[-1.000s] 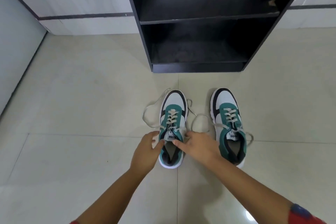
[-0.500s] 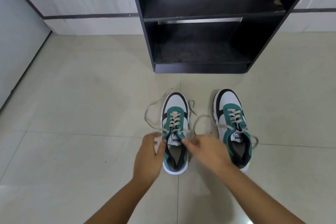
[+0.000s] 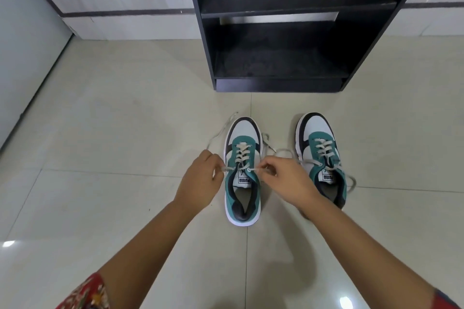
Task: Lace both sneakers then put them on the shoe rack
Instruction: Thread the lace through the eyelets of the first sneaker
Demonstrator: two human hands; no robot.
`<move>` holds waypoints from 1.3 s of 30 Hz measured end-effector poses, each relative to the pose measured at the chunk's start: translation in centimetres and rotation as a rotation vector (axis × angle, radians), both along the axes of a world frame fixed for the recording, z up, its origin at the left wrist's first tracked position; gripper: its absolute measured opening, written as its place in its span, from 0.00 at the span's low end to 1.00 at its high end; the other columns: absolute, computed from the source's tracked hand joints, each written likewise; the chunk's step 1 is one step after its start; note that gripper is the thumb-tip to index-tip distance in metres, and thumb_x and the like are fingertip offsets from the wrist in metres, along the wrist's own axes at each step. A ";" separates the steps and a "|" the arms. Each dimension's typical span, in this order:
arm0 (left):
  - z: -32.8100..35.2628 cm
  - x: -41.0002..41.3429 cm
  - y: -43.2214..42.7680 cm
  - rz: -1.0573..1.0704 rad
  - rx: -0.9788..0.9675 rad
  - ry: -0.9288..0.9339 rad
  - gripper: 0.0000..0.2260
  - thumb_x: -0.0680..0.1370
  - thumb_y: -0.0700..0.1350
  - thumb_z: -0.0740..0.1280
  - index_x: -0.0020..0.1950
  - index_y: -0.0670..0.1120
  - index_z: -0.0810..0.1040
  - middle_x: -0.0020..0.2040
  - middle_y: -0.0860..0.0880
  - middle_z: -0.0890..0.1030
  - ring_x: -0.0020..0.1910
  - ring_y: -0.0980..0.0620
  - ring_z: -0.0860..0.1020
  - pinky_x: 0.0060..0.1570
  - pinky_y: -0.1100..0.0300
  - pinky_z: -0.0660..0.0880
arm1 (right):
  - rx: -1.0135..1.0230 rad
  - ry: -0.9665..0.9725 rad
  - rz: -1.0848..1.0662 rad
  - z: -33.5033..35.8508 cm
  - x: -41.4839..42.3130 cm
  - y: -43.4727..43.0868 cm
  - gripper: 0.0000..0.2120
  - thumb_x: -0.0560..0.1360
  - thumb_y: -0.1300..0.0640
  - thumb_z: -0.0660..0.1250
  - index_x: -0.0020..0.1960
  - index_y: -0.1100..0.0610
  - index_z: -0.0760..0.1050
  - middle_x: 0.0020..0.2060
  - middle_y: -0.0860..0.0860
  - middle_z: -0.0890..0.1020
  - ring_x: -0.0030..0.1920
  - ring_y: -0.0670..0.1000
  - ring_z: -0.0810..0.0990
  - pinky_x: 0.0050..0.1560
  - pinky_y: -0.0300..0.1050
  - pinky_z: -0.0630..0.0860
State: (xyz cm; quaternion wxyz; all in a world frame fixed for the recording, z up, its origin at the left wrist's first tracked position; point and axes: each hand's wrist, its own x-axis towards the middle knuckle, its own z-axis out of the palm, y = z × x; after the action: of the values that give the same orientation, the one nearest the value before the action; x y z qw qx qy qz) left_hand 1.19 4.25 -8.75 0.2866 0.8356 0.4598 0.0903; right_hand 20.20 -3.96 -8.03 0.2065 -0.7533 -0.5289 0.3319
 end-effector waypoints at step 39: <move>0.0 1.1 -3.7 0.566 -0.442 -0.300 0.12 0.79 0.50 0.61 0.54 0.47 0.80 0.51 0.49 0.82 0.49 0.51 0.78 0.48 0.59 0.72 | -0.120 0.517 -0.470 -0.9 -3.4 -2.4 0.12 0.77 0.47 0.62 0.41 0.54 0.76 0.36 0.49 0.80 0.37 0.48 0.77 0.43 0.46 0.75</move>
State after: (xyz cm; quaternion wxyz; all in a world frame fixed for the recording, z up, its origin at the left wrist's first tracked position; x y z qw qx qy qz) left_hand 2.34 0.53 -8.78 0.4875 0.5715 0.6335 0.1857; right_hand 16.76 -6.39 -8.93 0.3595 -0.7563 -0.2509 0.4855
